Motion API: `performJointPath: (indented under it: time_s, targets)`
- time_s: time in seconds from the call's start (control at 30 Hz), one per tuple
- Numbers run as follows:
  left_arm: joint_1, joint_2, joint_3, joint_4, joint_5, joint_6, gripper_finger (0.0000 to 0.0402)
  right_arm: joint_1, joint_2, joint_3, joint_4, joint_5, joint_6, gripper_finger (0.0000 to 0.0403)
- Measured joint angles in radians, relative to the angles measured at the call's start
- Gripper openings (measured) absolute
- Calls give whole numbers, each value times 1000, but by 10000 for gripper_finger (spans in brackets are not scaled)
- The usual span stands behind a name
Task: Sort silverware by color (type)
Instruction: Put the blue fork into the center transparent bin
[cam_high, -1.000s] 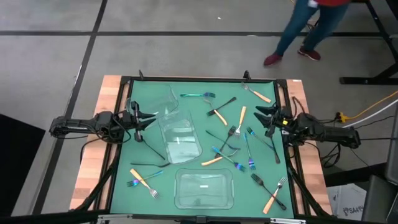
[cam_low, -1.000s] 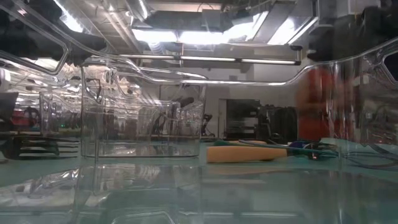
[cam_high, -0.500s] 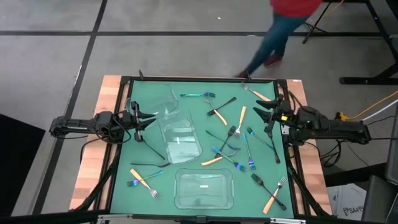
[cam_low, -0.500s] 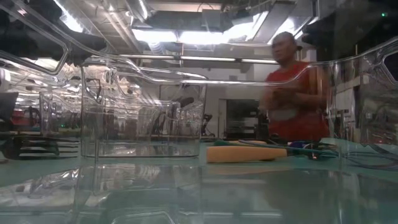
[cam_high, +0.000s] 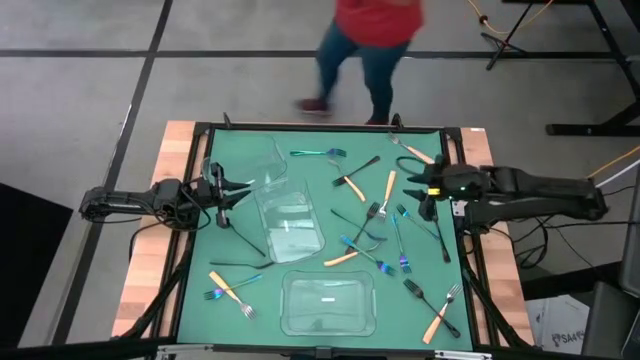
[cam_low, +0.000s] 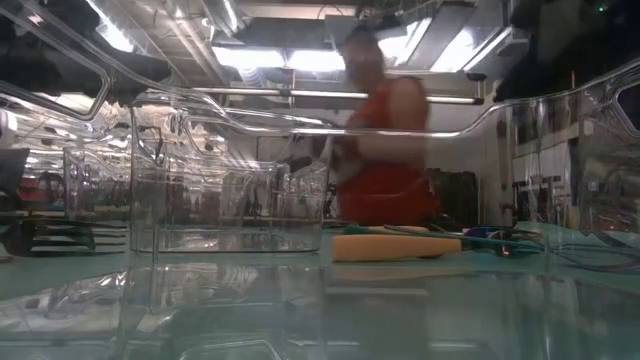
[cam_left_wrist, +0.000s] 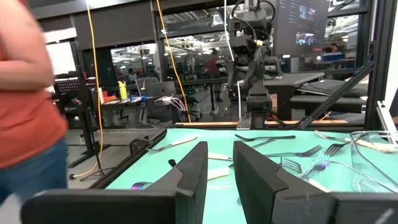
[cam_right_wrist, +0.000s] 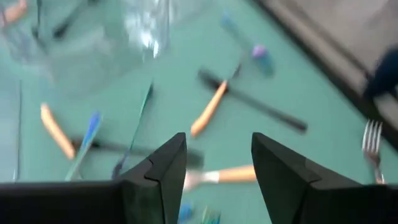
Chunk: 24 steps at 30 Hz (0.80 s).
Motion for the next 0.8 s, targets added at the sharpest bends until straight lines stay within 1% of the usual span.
performJointPath:
  time_s: [0.07,0.27,0.47,0.57,0.8]
  targets:
    - [0,0,0,0,0,0,71,0,55,19,-40,-31,9,170]
    - [0,0,0,0,0,0,71,0,197,32,-160,-80,71,170]
    - [0,0,0,0,0,0,71,0,324,32,-313,-98,145,170]
    - [0,0,0,0,0,1,71,0,384,31,-336,-99,163,170]
    - [0,0,0,0,0,1,71,0,513,31,-326,-167,159,170]
